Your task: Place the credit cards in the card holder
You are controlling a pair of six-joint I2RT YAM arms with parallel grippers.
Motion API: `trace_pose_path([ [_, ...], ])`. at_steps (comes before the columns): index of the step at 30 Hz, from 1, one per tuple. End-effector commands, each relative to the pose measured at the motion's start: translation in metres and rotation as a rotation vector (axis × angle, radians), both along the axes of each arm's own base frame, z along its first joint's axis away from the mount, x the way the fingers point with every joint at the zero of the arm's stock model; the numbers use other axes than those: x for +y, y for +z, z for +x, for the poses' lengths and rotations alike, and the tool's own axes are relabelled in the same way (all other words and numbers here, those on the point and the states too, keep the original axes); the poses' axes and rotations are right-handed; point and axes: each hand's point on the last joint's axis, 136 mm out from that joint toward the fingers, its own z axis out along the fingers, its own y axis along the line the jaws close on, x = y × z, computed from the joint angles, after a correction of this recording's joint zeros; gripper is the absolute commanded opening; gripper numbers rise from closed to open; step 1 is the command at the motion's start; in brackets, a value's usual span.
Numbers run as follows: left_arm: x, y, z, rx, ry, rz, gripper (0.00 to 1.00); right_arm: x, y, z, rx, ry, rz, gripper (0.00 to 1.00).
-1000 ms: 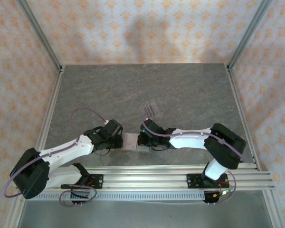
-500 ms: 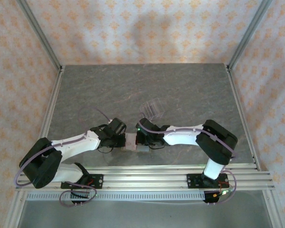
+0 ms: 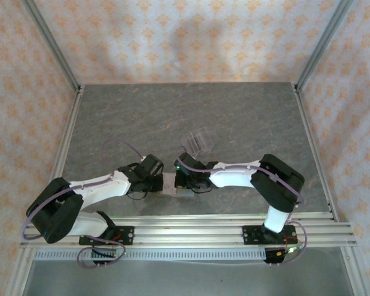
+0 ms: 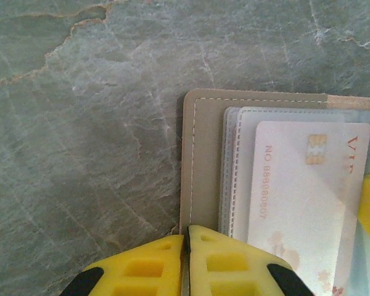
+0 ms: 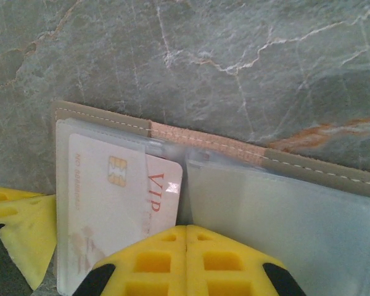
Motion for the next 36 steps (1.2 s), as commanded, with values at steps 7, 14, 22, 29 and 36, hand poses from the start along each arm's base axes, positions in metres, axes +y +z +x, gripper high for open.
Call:
trace_pose_path([
  [7,0.015,-0.018,-0.014,0.033,0.008,0.035,0.10,0.027,0.004,0.002,0.001,0.001,0.100,0.01],
  [14,0.016,-0.017,-0.015,0.029,0.021,0.025,0.10,0.033,0.006,0.003,-0.013,-0.002,0.132,0.14],
  [22,0.016,-0.018,-0.018,0.031,0.030,0.015,0.10,-0.021,0.030,0.008,-0.110,-0.030,-0.110,0.19],
  [29,0.016,-0.018,-0.018,0.029,0.034,0.014,0.10,-0.046,0.037,0.019,-0.154,0.022,-0.273,0.25],
  [36,0.018,-0.017,-0.019,0.025,0.039,0.017,0.10,-0.038,0.026,0.030,-0.153,0.072,-0.346,0.28],
])
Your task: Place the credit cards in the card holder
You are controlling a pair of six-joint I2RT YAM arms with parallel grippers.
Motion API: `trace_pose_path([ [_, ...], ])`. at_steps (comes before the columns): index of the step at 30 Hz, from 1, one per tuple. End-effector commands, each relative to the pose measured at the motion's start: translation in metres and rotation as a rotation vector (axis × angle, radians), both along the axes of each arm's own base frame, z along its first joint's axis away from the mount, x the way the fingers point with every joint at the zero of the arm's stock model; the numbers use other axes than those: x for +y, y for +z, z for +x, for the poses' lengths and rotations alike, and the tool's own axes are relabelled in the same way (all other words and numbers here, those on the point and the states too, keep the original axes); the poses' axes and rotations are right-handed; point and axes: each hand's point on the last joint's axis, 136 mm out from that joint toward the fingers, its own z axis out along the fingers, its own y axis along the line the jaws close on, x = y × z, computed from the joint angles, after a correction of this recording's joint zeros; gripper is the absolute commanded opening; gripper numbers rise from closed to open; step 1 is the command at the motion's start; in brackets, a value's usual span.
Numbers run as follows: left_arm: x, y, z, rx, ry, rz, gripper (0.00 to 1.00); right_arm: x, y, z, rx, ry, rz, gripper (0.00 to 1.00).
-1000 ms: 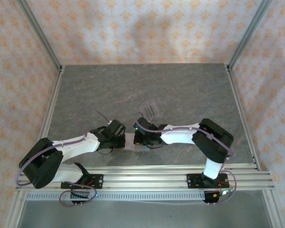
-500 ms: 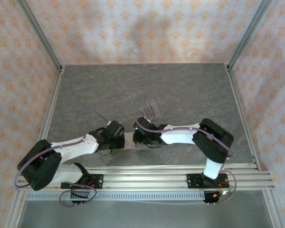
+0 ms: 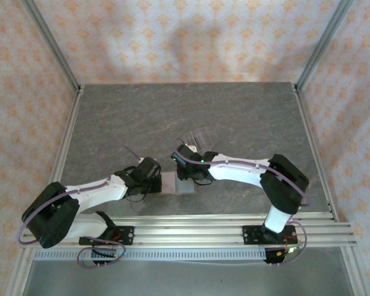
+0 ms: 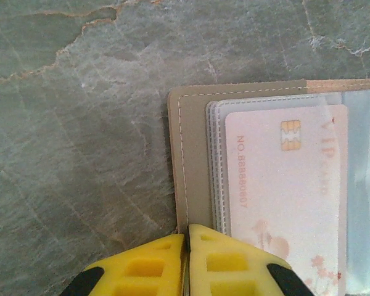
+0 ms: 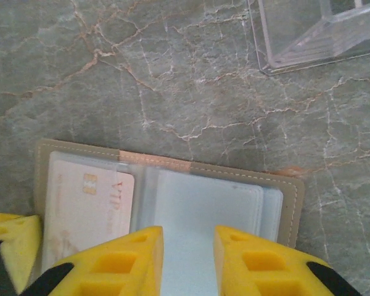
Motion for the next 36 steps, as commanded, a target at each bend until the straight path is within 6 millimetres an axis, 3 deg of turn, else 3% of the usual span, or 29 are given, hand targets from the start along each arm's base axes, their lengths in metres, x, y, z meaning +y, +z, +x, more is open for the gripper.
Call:
trace_pose_path([
  [1,0.017,-0.017,-0.018,0.068,0.021,0.057,0.10,-0.011,-0.011,0.005,-0.004,0.024,-0.112,0.28],
  [8,0.017,-0.016,-0.017,0.064,0.022,0.058,0.10,-0.016,-0.029,0.008,0.005,0.017,-0.176,0.29],
  [15,0.015,-0.017,-0.016,0.066,0.011,0.058,0.10,-0.021,-0.065,-0.008,0.062,0.006,-0.224,0.29],
  [20,0.014,-0.018,-0.016,0.067,0.005,0.059,0.10,-0.015,-0.080,-0.018,0.097,-0.004,-0.200,0.18],
  [25,0.011,-0.018,-0.017,0.068,-0.007,0.058,0.10,-0.013,-0.065,-0.015,0.067,-0.013,-0.166,0.00],
  [36,-0.016,-0.011,-0.018,0.046,-0.034,0.022,0.10,-0.026,-0.006,-0.001,-0.002,-0.047,-0.076,0.00],
])
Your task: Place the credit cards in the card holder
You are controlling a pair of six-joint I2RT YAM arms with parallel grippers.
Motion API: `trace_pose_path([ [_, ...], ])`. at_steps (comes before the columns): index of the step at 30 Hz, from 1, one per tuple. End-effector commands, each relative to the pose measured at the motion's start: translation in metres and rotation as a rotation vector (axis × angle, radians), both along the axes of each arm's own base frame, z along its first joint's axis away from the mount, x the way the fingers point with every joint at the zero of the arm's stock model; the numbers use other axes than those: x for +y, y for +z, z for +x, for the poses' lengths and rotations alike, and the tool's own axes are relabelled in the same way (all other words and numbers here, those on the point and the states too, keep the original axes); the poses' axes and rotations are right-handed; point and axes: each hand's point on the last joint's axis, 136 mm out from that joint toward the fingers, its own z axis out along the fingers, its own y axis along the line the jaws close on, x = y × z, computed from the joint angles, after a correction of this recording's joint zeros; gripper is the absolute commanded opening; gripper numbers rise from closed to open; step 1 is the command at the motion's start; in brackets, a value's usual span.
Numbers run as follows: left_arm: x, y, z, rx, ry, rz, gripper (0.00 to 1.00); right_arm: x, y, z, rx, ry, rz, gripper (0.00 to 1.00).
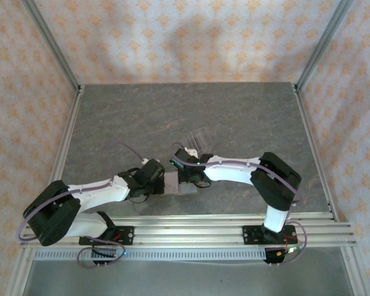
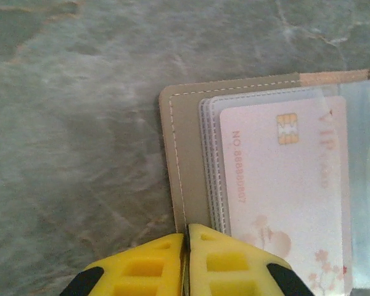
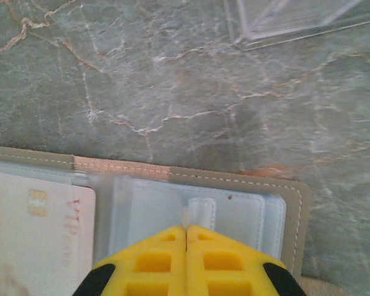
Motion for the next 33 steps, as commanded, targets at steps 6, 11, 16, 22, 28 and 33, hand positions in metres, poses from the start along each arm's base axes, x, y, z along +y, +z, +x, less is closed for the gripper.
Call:
trace_pose_path([
  [6,-0.011,-0.013,-0.014,0.067,0.015,-0.008,0.10,0.012,0.025,-0.006,0.035,0.009,0.132,0.00],
  [11,-0.011,-0.015,-0.014,0.070,0.032,-0.015,0.10,0.038,0.013,-0.015,0.112,0.010,0.273,0.13],
  [16,-0.008,-0.015,-0.015,0.067,0.037,-0.003,0.10,0.054,0.009,-0.020,0.153,-0.011,0.404,0.28],
  [22,-0.006,-0.015,-0.015,0.066,0.040,0.001,0.11,0.070,0.026,-0.021,0.167,-0.003,0.535,0.38],
  [28,-0.004,-0.015,-0.016,0.063,0.048,0.000,0.11,0.087,0.045,-0.018,0.187,0.007,0.680,0.44],
  [33,0.005,-0.010,-0.018,0.052,0.060,0.024,0.12,0.090,0.054,-0.014,0.174,0.025,0.701,0.45],
])
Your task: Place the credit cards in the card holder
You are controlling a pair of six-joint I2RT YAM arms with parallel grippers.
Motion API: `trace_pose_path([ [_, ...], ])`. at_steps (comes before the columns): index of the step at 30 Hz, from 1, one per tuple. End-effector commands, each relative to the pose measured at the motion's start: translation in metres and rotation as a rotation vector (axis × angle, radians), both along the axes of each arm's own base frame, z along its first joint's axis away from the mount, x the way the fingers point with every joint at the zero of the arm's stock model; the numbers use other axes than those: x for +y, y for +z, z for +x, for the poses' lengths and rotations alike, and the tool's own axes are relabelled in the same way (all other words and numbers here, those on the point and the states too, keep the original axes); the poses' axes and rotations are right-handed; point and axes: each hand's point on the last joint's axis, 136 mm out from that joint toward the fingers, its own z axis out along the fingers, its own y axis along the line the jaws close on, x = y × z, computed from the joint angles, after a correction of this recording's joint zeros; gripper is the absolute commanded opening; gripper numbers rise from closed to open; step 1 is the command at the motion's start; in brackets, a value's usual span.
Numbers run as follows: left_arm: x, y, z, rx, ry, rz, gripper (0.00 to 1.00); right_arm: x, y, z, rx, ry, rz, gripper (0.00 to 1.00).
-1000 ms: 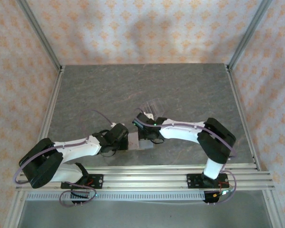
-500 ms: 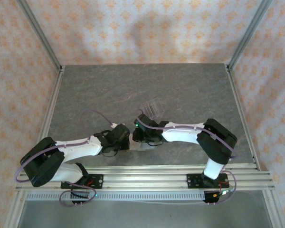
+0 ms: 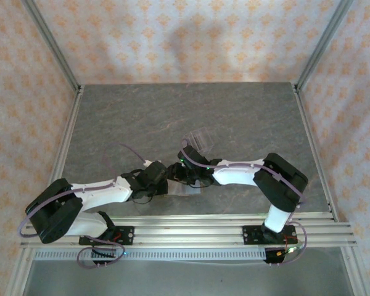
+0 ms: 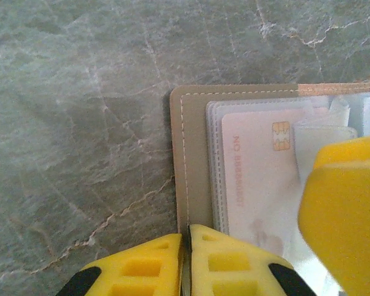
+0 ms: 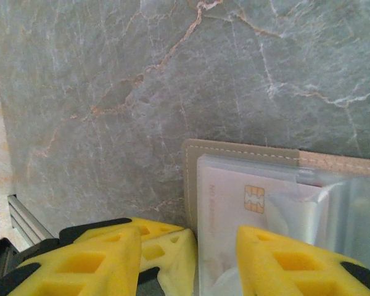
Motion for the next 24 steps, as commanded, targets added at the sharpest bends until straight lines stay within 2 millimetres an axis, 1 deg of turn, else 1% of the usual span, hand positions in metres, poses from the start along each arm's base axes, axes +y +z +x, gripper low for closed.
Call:
trace_pose_path([
  [1,0.018,-0.010,-0.016,0.038,-0.001,0.074,0.13,0.020,0.035,0.003,-0.054,0.038,0.116,0.45],
  [7,0.027,-0.007,-0.019,0.028,0.013,0.094,0.15,-0.007,0.061,0.006,-0.151,0.043,-0.016,0.49],
  [9,0.029,-0.007,-0.019,0.029,0.018,0.095,0.16,-0.020,0.062,0.006,-0.163,0.028,-0.067,0.50],
  [12,0.032,-0.005,-0.019,0.028,0.022,0.091,0.17,-0.035,0.055,0.007,-0.157,0.009,-0.118,0.50],
  [13,0.033,-0.003,-0.019,0.028,0.022,0.088,0.18,-0.040,0.050,0.007,-0.152,0.000,-0.135,0.48],
  [14,0.035,-0.001,-0.019,0.027,0.025,0.085,0.19,-0.043,0.045,0.006,-0.146,-0.001,-0.150,0.44],
  [15,0.037,0.001,-0.019,0.025,0.028,0.083,0.19,-0.044,0.039,0.005,-0.135,0.000,-0.161,0.41],
  [17,0.041,0.009,-0.019,0.016,0.034,0.068,0.22,-0.041,0.026,0.002,-0.106,0.008,-0.171,0.28],
  [19,0.043,0.018,-0.018,0.001,0.033,0.053,0.26,-0.035,0.014,0.000,-0.087,0.020,-0.173,0.18],
  [21,0.043,0.028,-0.018,-0.015,0.024,0.044,0.30,-0.026,0.002,-0.002,-0.076,0.035,-0.185,0.14],
  [22,0.042,0.032,-0.017,-0.023,0.015,0.035,0.33,-0.021,-0.004,-0.004,-0.067,0.047,-0.195,0.13],
  [24,0.040,0.038,-0.016,-0.030,0.005,0.028,0.36,-0.011,-0.015,-0.008,-0.059,0.071,-0.215,0.12],
])
